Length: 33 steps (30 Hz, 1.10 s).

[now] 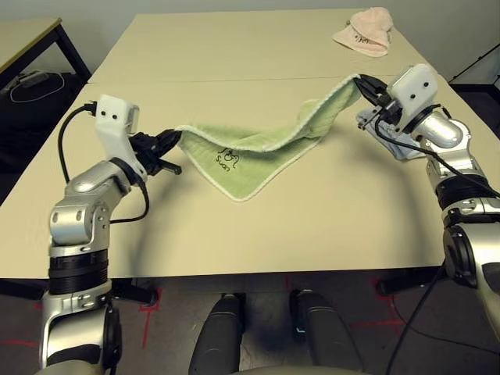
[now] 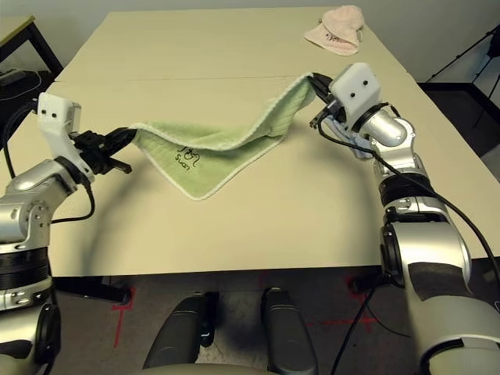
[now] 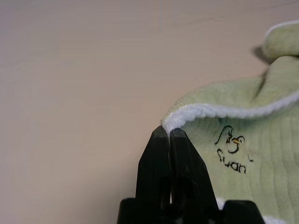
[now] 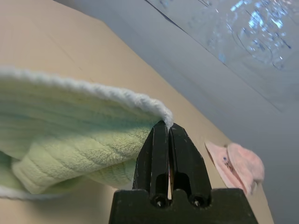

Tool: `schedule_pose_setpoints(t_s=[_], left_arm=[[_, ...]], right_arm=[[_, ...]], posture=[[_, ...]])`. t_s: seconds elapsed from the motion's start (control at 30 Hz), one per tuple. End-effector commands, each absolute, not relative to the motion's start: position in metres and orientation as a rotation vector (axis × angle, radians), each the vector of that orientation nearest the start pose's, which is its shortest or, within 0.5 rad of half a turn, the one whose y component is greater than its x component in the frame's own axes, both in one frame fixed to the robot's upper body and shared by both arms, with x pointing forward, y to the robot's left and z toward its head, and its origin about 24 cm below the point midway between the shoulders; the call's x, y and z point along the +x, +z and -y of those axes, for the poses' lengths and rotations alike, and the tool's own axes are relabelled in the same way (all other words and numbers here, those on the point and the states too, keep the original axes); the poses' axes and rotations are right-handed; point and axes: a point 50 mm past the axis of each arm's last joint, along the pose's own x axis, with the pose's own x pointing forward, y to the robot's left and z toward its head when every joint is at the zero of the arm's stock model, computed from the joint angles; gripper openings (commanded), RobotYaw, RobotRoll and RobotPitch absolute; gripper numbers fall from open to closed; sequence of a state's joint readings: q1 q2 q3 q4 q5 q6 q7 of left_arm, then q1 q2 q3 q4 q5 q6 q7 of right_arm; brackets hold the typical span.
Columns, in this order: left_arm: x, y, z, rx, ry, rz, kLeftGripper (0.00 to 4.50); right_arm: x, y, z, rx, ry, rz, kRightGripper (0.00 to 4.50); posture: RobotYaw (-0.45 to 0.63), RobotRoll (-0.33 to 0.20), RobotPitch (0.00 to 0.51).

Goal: Fold the towel and set it aside.

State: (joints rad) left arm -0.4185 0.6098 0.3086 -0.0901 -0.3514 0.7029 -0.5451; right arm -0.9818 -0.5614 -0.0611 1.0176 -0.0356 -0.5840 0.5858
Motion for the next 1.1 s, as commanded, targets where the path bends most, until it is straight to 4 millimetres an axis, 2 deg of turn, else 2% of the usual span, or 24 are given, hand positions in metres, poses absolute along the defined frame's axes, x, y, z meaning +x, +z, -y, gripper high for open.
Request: schedule_pose_setpoints(t_s=[0.03, 0.2, 0.3, 0.43, 0.83, 1.0, 1.1], left_arm=[[0.290, 0.193, -0.275, 0.125, -0.222, -0.070, 0.01], [0.290, 0.212, -0.285, 0.140, -0.092, 0.003, 0.01], [0.297, 0.232, -0.291, 0.164, -0.045, 0.069, 0.01], [0.304, 0.249, -0.294, 0.194, -0.024, 0.099, 0.01], [0.305, 0.273, -0.297, 0.188, -0.054, 0.040, 0.01], [0.307, 0.298, -0.306, 0.208, -0.036, 0.074, 0.01], [0.314, 0.310, -0.313, 0.226, -0.013, 0.089, 0.01]], right_arm=[[0.380, 0.218, 0.246, -0.568, 0.377, 0.400, 0.00], [0.377, 0.221, 0.248, -0.451, 0.464, 0.370, 0.00], [0.376, 0.231, 0.250, -0.418, 0.495, 0.379, 0.00], [0.376, 0.240, 0.250, -0.394, 0.519, 0.394, 0.00], [0.367, 0.276, 0.249, -0.141, 0.746, 0.397, 0.00], [0.369, 0.295, 0.259, -0.105, 0.706, 0.410, 0.00], [0.373, 0.297, 0.259, -0.113, 0.685, 0.397, 0.00]], posture=[[0.05, 0.000, 0.129], [0.05, 0.000, 0.142], [0.05, 0.000, 0.149], [0.04, 0.000, 0.165], [0.01, 0.000, 0.262], [0.01, 0.000, 0.300], [0.02, 0.000, 0.314]])
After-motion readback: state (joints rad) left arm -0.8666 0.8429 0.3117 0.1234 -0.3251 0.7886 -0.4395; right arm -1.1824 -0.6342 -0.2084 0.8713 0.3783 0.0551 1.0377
